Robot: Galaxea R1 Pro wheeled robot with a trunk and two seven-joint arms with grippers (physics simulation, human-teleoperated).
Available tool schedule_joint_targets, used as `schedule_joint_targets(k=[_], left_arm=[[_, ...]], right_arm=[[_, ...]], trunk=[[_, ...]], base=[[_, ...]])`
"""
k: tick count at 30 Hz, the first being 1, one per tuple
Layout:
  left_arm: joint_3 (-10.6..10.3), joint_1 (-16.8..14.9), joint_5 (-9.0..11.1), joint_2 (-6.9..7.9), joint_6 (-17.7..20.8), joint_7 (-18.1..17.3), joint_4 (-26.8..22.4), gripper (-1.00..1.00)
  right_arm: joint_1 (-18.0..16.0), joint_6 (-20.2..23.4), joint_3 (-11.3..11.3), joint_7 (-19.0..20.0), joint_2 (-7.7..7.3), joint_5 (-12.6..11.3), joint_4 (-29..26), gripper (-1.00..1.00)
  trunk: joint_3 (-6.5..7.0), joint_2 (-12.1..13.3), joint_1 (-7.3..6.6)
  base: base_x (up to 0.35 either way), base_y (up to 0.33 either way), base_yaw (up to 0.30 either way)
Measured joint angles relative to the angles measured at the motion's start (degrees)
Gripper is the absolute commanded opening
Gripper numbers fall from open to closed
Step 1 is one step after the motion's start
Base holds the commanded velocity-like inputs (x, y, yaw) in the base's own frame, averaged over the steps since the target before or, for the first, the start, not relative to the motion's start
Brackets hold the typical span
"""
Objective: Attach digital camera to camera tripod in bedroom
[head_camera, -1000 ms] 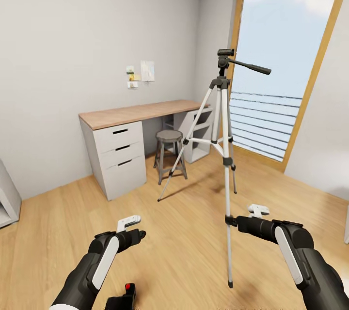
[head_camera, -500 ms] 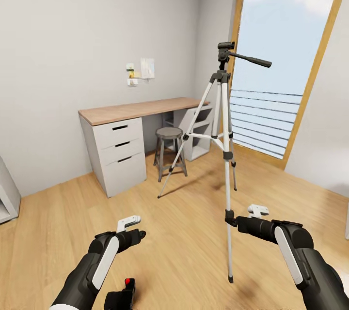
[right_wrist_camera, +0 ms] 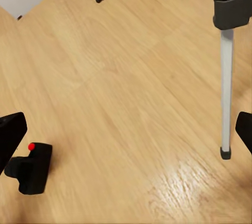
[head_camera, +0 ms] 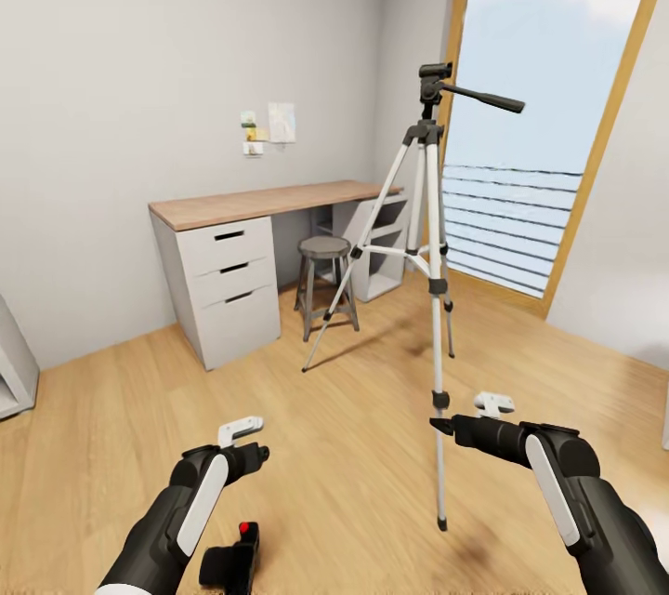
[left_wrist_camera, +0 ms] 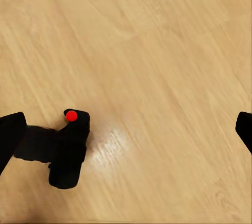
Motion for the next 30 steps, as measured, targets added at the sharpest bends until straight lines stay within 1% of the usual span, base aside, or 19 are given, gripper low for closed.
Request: schedule_joint_targets(k=[5, 30], left_arm=[[-0.02, 0.0, 0.06, 0.01, 0.04, 1.01, 0.2, 1.0], [-0.1, 0.0, -0.18, 0.1, 0.16, 1.35, 0.42, 1.0]], right_arm=[[0.0, -0.05, 0.01, 0.0, 0.01, -0.03, -0.02, 1.0], [0.0, 0.44, 0.09, 0.25, 0.01, -0.15, 0.0, 1.0]], trunk=[[-1.11, -0.07, 0.13], [-6.65, -0.41, 0.77]], base=[[0.0, 0.0, 0.0], [0.0, 0.0, 0.0]])
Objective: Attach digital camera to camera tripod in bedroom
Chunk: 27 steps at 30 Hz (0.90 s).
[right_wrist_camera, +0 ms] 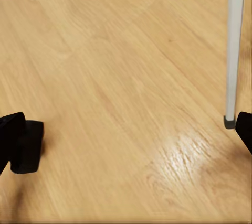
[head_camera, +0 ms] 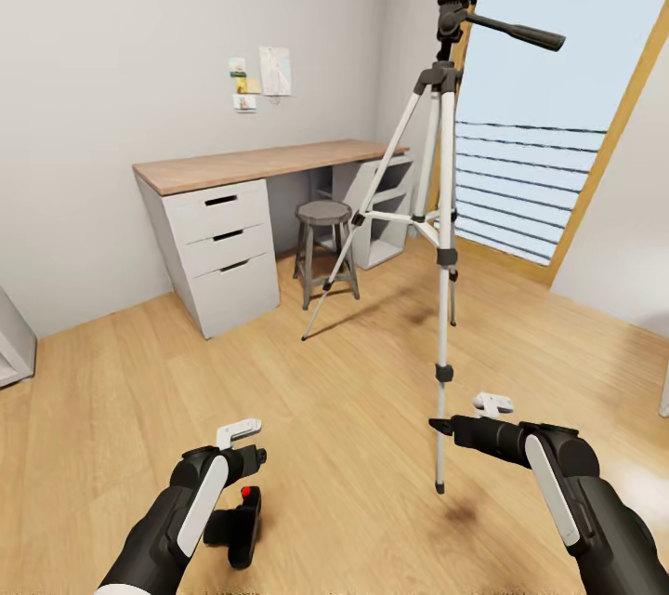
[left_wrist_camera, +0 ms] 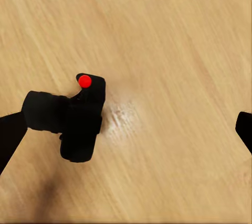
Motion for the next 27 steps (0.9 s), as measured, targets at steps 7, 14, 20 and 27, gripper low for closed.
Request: schedule_joint_targets(k=[7, 14, 20, 27], left_arm=[[-0.01, 0.0, -0.09, 0.07, -0.08, 0.22, 0.0, 1.0], [-0.01, 0.0, -0.09, 0.09, -0.09, 0.26, 0.0, 1.0], [-0.01, 0.0, -0.09, 0.09, -0.09, 0.25, 0.0, 1.0], [-0.01, 0.0, -0.09, 0.07, -0.09, 0.21, 0.0, 1.0]], right_arm=[[0.0, 0.01, 0.02, 0.01, 0.16, -0.01, 0.0, 1.0], [0.0, 0.02, 0.02, 0.01, 0.12, 0.0, 0.0, 1.0], [0.0, 0.02, 0.03, 0.03, 0.04, 0.0, 0.0, 1.0], [0.0, 0.14, 0.15, 0.13, -0.07, -0.04, -0.05, 1.0]], trunk=[[-1.55, -0.09, 0.18], [-3.1, -0.19, 0.36], [-4.43, -0.27, 0.52], [-5.99, -0.36, 0.7]], base=[[0.0, 0.0, 0.0], [0.0, 0.0, 0.0], [0.0, 0.0, 0.0], [0.0, 0.0, 0.0]])
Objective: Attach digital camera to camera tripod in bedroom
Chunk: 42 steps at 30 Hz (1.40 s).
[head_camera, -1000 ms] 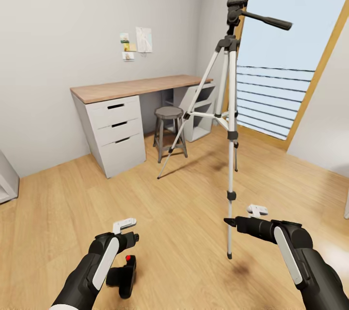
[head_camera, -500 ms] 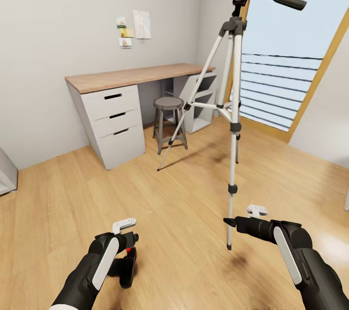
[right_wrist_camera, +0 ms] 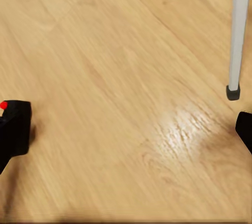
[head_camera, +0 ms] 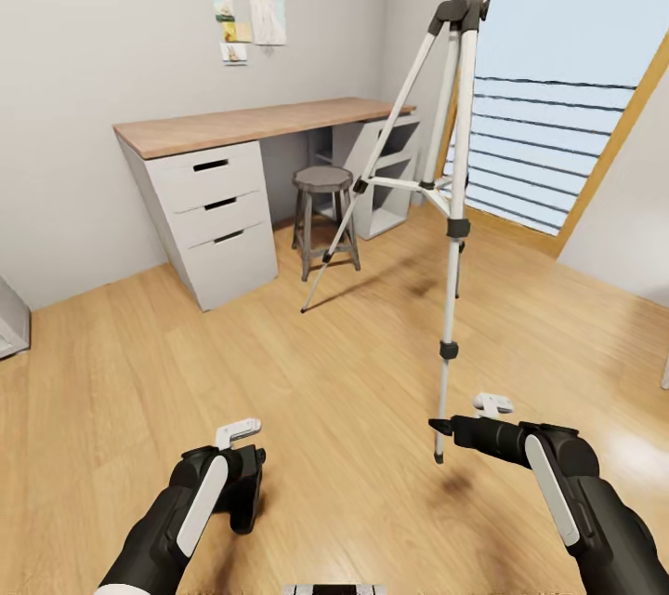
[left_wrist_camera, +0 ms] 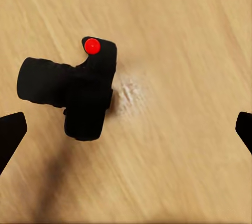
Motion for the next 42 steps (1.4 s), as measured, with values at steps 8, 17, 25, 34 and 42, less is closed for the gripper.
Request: schedule_joint_targets(k=[8, 17, 25, 34, 42], left_arm=[[0.0, 0.0, 0.0, -0.01, 0.0, 0.0, 0.0, 1.0], [0.0, 0.0, 0.0, -0.01, 0.0, 0.04, -0.08, 1.0], [0.0, 0.0, 0.0, -0.06, 0.0, 0.0, -0.09, 1.0], [0.0, 0.0, 0.0, -0.07, 0.0, 0.01, -0.09, 1.0], [0.0, 0.0, 0.0, -0.06, 0.0, 0.02, -0.23, 1.0]], right_arm=[[0.0, 0.05, 1.88, 0.05, -0.01, -0.06, -0.03, 1.0], [0.0, 0.01, 2.61, 0.07, -0.03, -0.05, -0.07, 1.0], [0.0, 2.04, 2.82, 6.59, -0.29, -0.23, -0.12, 1.0], [0.0, 4.56, 2.83, 24.68, -4.08, 0.17, -0.14, 1.0], [-0.02, 4.56, 2.5, 30.47, -5.92, 0.19, -0.14, 1.0]], trunk=[[-1.77, -0.11, 0.21], [-3.77, -0.23, 0.44], [-5.54, -0.34, 0.64], [-7.54, -0.46, 0.88], [-9.31, -0.57, 1.08]], base=[[0.0, 0.0, 0.0], [0.0, 0.0, 0.0], [0.0, 0.0, 0.0], [0.0, 0.0, 0.0], [0.0, 0.0, 0.0]])
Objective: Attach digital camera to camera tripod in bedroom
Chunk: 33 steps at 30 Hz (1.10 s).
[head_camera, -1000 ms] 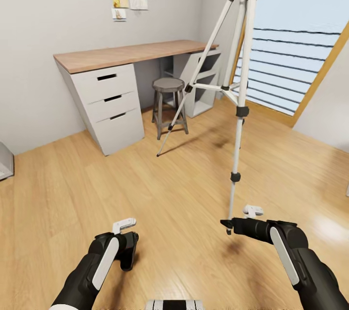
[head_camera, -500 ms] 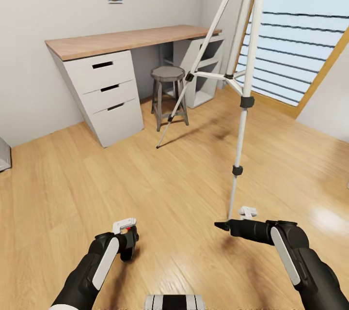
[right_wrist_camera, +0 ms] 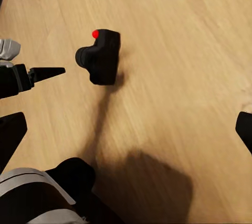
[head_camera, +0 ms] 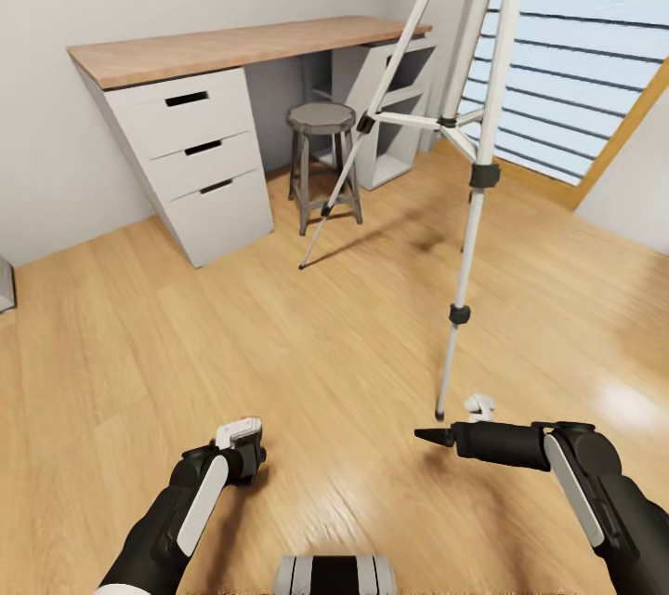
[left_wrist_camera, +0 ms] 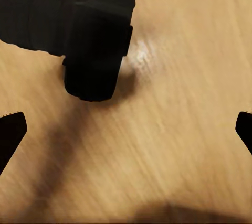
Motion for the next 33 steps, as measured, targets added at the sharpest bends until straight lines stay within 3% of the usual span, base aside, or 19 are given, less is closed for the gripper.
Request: schedule_joint_targets(k=[33], left_arm=[[0.0, 0.0, 0.0, -0.01, 0.0, 0.03, -0.13, 1.0]], right_arm=[[0.01, -0.02, -0.17, 0.06, -0.05, 0.15, 0.09, 1.0]], trunk=[[-7.32, -0.44, 0.85]], base=[[0.0, 0.0, 0.0]])
